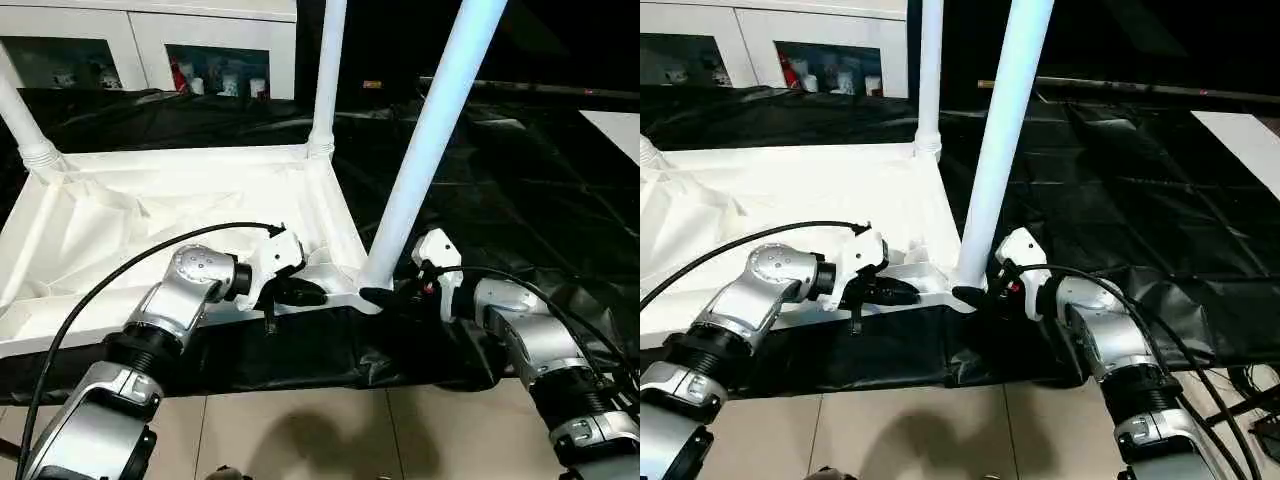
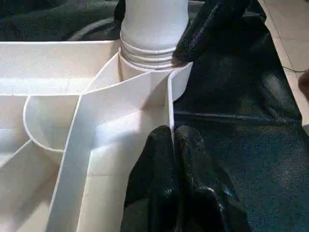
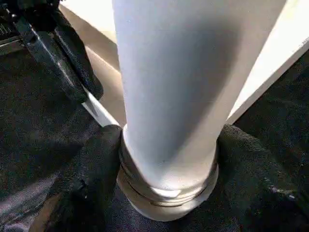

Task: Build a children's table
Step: Rotate leg to tighten

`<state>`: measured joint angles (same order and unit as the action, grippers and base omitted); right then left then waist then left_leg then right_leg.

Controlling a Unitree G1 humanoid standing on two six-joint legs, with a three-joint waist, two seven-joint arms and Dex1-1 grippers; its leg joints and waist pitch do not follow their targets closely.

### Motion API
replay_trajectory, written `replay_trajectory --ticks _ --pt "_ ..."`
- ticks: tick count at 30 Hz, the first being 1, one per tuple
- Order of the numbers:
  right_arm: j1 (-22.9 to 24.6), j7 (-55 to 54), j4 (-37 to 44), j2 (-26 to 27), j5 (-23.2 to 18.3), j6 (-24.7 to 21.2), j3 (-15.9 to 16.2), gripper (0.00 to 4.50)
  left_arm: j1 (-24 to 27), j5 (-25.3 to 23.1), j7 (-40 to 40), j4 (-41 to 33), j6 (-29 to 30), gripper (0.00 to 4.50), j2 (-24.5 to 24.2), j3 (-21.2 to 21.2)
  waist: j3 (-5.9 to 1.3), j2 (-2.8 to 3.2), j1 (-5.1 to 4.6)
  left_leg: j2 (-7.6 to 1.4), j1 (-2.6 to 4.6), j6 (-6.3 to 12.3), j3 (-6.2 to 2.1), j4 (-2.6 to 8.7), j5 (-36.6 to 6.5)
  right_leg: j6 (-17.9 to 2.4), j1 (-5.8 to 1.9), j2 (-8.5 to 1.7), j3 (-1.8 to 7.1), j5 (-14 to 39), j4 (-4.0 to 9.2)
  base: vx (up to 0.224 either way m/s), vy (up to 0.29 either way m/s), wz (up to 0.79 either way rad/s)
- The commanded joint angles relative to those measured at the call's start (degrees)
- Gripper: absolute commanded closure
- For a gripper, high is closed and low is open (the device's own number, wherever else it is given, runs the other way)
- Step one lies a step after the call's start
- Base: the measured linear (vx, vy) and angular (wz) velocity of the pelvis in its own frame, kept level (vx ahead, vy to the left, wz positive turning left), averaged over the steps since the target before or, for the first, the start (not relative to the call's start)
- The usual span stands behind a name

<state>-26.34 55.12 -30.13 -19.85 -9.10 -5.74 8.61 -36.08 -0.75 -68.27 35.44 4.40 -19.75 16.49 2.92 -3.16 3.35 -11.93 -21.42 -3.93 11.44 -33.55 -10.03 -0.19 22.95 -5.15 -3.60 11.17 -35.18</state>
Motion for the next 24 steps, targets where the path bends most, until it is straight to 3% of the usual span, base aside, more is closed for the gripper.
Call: replay_trajectory --ticks 1,2,6,7,9,10,12,13,15,16,19,21,24 --pt "0.83 -1.98 -0.72 0.98 -0.85 -0.99 -1.31 1.82 1.36 -0.87 0.49 0.03 1.24 4.5 1.03 1.95 -3.72 -0.19 0.09 -1.74 0.97 3.8 -0.51 3.45 -8.04 -14.63 -2.71 -3.03 2.54 3.74 3.26 0.0 0.0 0.0" --pt "0.57 -4.62 -1.93 1.83 -0.59 -1.03 -2.12 1.82 0.93 -1.25 2.76 0.73 1.62 4.5 1.98 1.57 -3.67 -0.48 0.07 -1.74 0.93 3.5 -0.51 3.51 -8.56 -14.42 -2.67 -3.04 2.53 4.66 3.41 0.0 0.0 0.0" --pt "-1.0 -18.13 -7.4 6.31 0.66 -0.65 -5.68 1.83 -1.86 -3.6 12.84 4.92 3.44 4.5 6.63 0.85 -3.24 -0.19 -0.22 -1.75 1.3 0.68 -0.65 3.96 -13.91 -12.38 -2.06 -3.08 2.54 13.59 4.39 0.0 0.0 0.0" --pt "-1.49 -21.62 -8.45 7.52 0.85 -0.86 -6.5 1.83 -2.66 -4.09 15.26 6.08 3.83 4.5 7.97 0.75 -3.22 0.02 -0.32 -1.66 1.54 -1.18 -0.93 4.17 -16.26 -10.71 -1.91 -3.21 2.5 18.09 4.94 0.0 0.0 0.0" --pt "-3.3 -29.49 -10.93 10.24 0.23 -2.4 -8.98 1.83 -4.41 -4.63 19.79 8.52 4.99 4.5 11.07 0.48 -3.32 0.11 -0.59 -1.52 1.45 -1.93 -1.0 4.26 -16.81 -9.85 -1.89 -3.11 2.51 18.76 5.08 0.0 0.0 0.0" --pt "-3.3 -29.49 -10.93 10.24 0.23 -2.4 -8.98 1.83 -4.41 -4.63 19.79 8.52 4.99 4.5 11.07 0.48 -3.47 -0.12 -0.64 -1.54 1.41 -2.21 -1.2 4.32 -17.15 -9.54 -2.03 -3.09 2.37 18.79 5.1 0.0 0.0 0.0" --pt "-4.6 -33.85 -12.49 11.7 -0.03 -2.79 -10.29 1.83 -5.31 -4.99 21.98 9.7 5.57 4.5 12.68 0.52 -3.51 -0.23 -0.58 -1.5 1.22 -1.51 -1.12 4.25 -16.6 -9.38 -2.13 -3.11 2.39 17.37 5.18 0.0 0.0 0.0" --pt "-6.05 -38.03 -14.1 13.17 0.05 -2.7 -11.31 1.83 -6.16 -5.51 24.1 10.81 5.93 4.5 14.19 0.72 -3.54 0.38 -0.83 -1.49 1.31 -1.52 -1.04 4.25 -16.68 -9.77 -1.9 -2.98 2.49 15.98 5.09 0.0 0.0 0.0" --pt "-7.68 -41.96 -15.82 14.64 1.35 -2.42 -11.08 1.83 -7.05 -6.34 25.89 11.98 6.33 4.5 15.64 1.31 -3.68 0.03 -0.96 -1.33 1.29 -1.62 -1.05 4.16 -17.0 -9.71 -2.02 -2.93 2.34 16.54 5.18 0.0 0.0 0.0" --pt "-8.65 -44.06 -16.97 15.4 3.0 -1.68 -10.3 1.83 -7.67 -6.98 26.93 12.98 6.3 4.5 16.45 1.55 -3.55 0.17 -1.09 -1.31 1.24 -1.61 -1.03 4.18 -17.14 -9.68 -1.78 -2.95 2.37 16.99 5.31 0.0 0.0 0.0" --pt "-9.37 -43.71 -17.82 16.21 4.37 0.02 -9.11 1.83 -8.34 -7.54 27.21 14.13 6.32 4.5 16.88 1.61 -3.65 0.06 -1.16 -1.3 1.18 -1.23 -1.08 4.17 -16.99 -9.43 -1.93 -2.97 2.31 16.36 5.29 0.0 0.0 0.0" --pt "-9.13 -40.17 -16.59 16.1 4.11 1.77 -8.46 1.27 -8.54 -8.01 26.64 14.51 5.97 4.5 15.83 1.68 -3.67 0.07 -1.18 -1.39 1.07 -0.78 -1.06 4.19 -16.62 -9.66 -2.0 -2.85 2.31 14.54 5.13 0.0 0.0 0.0" --pt "-9.51 -36.78 -15.72 15.19 3.05 1.97 -8.43 1.1 -8.54 -8.07 25.41 14.43 6.01 4.5 14.47 1.78 -3.77 0.13 -1.18 -1.4 0.92 0.31 -0.95 4.07 -14.7 -10.91 -2.28 -2.81 2.29 10.7 4.74 0.0 0.0 0.0"
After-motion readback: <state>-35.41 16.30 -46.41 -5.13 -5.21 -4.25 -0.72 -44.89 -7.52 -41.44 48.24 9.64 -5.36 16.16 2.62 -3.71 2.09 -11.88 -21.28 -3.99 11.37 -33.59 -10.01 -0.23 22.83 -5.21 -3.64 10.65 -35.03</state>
